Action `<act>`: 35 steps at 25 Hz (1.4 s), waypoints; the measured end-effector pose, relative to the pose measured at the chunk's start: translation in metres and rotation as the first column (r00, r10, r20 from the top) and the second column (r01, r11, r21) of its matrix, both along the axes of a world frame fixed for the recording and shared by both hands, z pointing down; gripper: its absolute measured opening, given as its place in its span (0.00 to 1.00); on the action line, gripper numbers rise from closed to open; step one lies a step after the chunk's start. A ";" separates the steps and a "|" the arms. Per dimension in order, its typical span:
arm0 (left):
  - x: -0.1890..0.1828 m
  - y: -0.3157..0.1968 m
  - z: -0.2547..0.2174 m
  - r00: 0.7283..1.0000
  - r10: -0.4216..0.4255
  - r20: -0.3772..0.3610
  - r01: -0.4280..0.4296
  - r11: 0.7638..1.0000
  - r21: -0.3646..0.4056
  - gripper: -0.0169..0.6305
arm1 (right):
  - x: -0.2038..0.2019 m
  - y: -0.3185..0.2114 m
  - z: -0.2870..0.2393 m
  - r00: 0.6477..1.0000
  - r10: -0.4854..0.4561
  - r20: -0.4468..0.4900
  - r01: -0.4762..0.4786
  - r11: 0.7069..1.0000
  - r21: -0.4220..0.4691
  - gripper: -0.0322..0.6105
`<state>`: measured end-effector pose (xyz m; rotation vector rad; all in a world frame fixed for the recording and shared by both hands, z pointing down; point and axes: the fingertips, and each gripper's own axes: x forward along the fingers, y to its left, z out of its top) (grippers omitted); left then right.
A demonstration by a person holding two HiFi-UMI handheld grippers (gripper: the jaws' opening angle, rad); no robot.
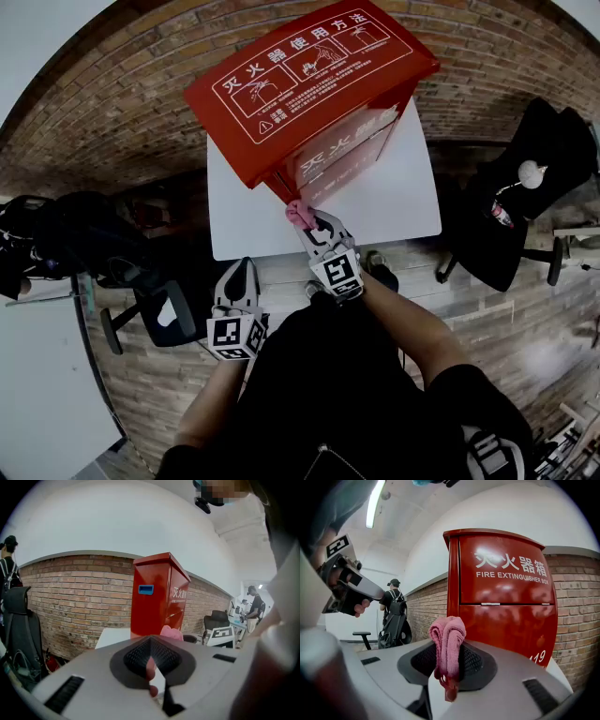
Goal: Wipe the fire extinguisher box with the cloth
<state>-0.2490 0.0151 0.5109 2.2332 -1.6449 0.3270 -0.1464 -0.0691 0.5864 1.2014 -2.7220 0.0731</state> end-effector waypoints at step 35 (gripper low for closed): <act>0.018 0.021 0.009 0.982 -0.183 0.057 0.181 0.983 0.031 0.07 | 0.030 -0.020 0.017 0.995 -0.091 0.047 0.089 0.995 0.051 0.22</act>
